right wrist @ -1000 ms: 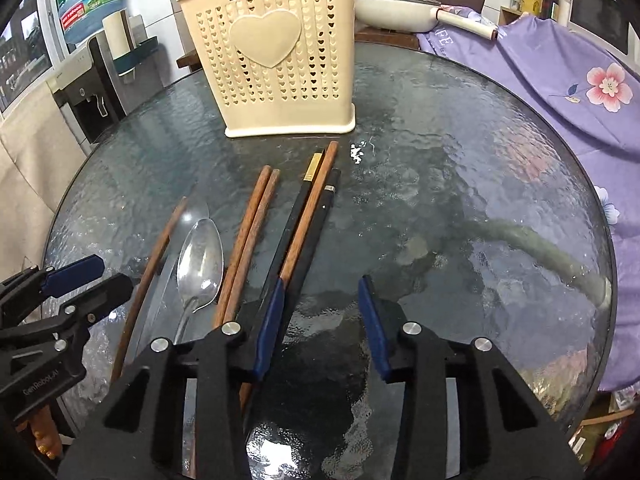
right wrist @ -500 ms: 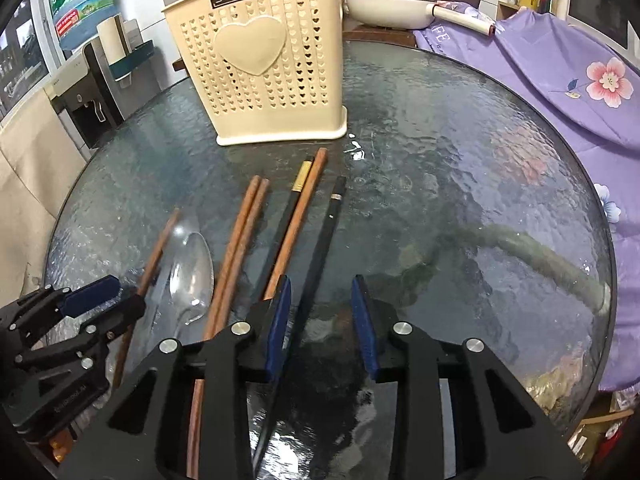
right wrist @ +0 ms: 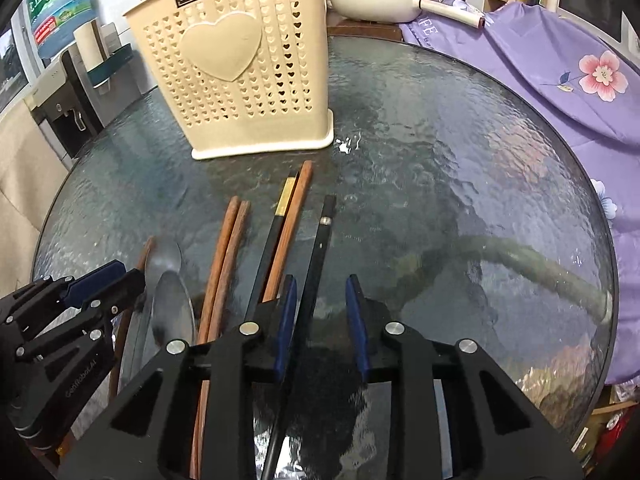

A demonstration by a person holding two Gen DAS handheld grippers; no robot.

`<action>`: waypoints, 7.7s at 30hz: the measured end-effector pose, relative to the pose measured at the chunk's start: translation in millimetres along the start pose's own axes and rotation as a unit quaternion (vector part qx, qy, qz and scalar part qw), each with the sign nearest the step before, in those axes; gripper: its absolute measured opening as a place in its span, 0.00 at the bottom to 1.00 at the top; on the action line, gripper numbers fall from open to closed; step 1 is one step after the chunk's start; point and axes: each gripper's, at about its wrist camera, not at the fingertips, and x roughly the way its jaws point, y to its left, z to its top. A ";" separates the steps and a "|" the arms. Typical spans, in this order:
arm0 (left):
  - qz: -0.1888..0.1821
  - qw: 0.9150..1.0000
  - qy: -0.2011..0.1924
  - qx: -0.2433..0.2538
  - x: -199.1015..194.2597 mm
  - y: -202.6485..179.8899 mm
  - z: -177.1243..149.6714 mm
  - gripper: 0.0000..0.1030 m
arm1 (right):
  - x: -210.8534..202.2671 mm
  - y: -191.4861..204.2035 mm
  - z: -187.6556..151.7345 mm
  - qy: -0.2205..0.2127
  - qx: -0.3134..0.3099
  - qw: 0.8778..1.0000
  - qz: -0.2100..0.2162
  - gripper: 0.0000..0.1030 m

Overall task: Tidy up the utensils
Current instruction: 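Grasp another wooden chopstick with the left tool while the right tool grasps a black chopstick, then carry both chopsticks into the basket and open both tools, then withdraw both tools from the basket back toward the utensils, then grasp the clear plastic spoon with the left tool while the right tool grasps a wooden chopstick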

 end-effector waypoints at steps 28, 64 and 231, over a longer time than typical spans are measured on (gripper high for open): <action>0.002 1.000 -0.019 -0.011 -1.0 -7.8 1.5 0.07 | 9.2 -9.2 10.4 -0.038 0.029 0.998 0.029 0.08; -0.070 0.969 -0.238 -0.021 -178.2 11.2 50.3 0.07 | -179.0 -19.6 39.8 -0.220 -0.055 0.957 0.180 0.08; -0.008 0.999 -0.019 0.038 -6.6 -10.2 -11.2 0.29 | -3.0 1.8 -1.4 -0.008 -0.055 0.998 0.018 0.25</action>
